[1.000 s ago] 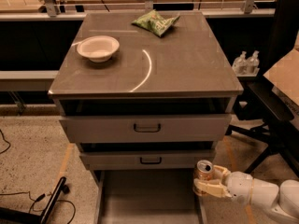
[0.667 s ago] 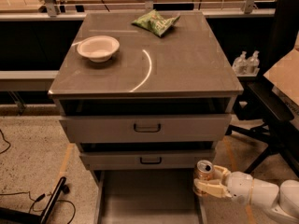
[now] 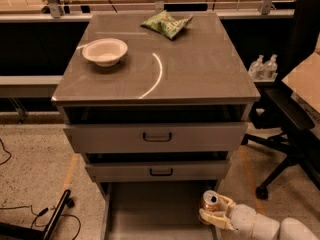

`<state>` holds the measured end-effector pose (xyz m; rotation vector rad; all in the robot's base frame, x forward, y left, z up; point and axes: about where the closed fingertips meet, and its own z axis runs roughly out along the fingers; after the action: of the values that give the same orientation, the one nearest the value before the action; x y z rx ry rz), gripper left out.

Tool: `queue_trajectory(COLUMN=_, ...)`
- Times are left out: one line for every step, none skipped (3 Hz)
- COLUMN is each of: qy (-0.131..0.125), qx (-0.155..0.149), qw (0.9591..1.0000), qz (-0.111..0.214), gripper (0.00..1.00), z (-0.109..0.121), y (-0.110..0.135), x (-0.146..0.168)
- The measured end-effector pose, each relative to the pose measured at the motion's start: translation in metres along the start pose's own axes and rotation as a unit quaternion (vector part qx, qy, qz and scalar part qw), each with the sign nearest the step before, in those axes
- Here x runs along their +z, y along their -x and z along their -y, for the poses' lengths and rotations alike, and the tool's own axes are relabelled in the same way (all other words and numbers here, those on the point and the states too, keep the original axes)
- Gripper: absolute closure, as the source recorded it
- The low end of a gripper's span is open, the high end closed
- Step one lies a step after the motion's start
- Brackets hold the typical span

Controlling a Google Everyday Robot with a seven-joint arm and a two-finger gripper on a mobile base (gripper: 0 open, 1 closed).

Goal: Place orange can into bottom drawer

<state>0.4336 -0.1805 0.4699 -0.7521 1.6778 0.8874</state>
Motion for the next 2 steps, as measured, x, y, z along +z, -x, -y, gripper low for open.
queue_trajectory(qy=0.003, qx=-0.015, qw=0.9999, qz=0.001, gripper=1.00, z=0.008, y=-0.047, x=0.028)
queue_trajectory(qy=0.015, qx=-0.023, qw=0.9996, qz=-0.010, gripper=1.00, z=0.015, y=-0.089, x=0.064)
